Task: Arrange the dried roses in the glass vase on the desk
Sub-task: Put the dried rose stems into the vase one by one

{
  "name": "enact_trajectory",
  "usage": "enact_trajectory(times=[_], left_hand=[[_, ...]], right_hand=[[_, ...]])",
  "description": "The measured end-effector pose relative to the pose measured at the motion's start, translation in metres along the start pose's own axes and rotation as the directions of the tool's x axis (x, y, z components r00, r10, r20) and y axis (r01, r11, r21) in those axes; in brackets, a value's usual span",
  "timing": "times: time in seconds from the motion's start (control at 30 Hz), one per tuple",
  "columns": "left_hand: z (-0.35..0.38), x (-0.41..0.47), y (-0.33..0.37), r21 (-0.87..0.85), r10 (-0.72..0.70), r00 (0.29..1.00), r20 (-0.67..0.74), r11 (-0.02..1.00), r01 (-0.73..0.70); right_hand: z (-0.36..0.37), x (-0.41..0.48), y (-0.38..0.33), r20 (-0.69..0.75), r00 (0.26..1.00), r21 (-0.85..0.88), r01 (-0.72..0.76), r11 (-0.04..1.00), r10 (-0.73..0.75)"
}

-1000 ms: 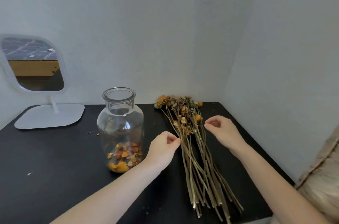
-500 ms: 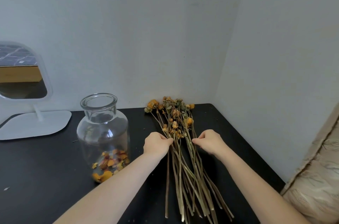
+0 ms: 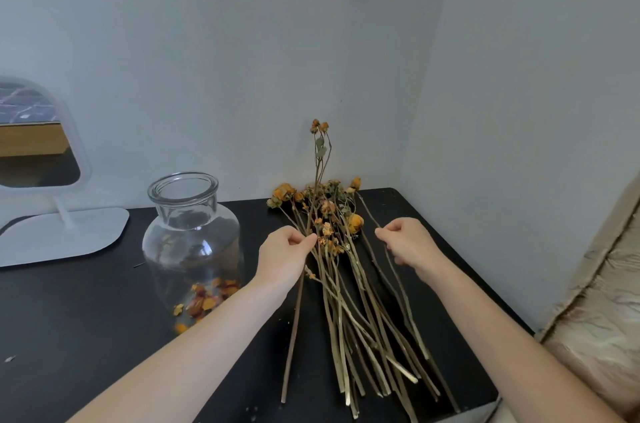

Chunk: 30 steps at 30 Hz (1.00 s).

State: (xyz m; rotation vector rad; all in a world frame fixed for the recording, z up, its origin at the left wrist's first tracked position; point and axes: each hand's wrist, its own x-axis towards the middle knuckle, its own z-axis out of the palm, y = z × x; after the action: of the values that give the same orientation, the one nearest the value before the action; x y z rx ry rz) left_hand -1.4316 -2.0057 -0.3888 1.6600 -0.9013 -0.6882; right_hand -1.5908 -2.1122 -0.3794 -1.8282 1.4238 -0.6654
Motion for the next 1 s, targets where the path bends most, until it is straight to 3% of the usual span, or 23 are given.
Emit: enact_trajectory(times=[0.13,0.57,0.83,1.0], left_hand=[[-0.002,-0.002,0.003,0.005,0.06,0.998,-0.005,0.998,-0.06],[-0.008,-0.003,0.003,0.005,0.065,0.998,-0.023,0.998,-0.065],[-0.04,-0.016,0.051,-0.036,0.271,0.961,0.056,0.962,-0.269],[-0.095,-0.029,0.097,-0.102,0.391,0.919,-0.059,0.913,-0.395]], right_hand=[[-0.005,-0.001,-0.008,-0.027,1.0,0.023,0.01,1.0,-0.009],[0.0,-0.001,-0.008,-0.147,0.987,0.036,0.068,0.997,-0.062],[-0.013,-0.003,-0.058,-0.192,0.962,0.241,0.237,0.941,-0.193],[-0.022,-0.018,-0.118,-0.233,0.924,0.383,0.373,0.845,-0.303]])
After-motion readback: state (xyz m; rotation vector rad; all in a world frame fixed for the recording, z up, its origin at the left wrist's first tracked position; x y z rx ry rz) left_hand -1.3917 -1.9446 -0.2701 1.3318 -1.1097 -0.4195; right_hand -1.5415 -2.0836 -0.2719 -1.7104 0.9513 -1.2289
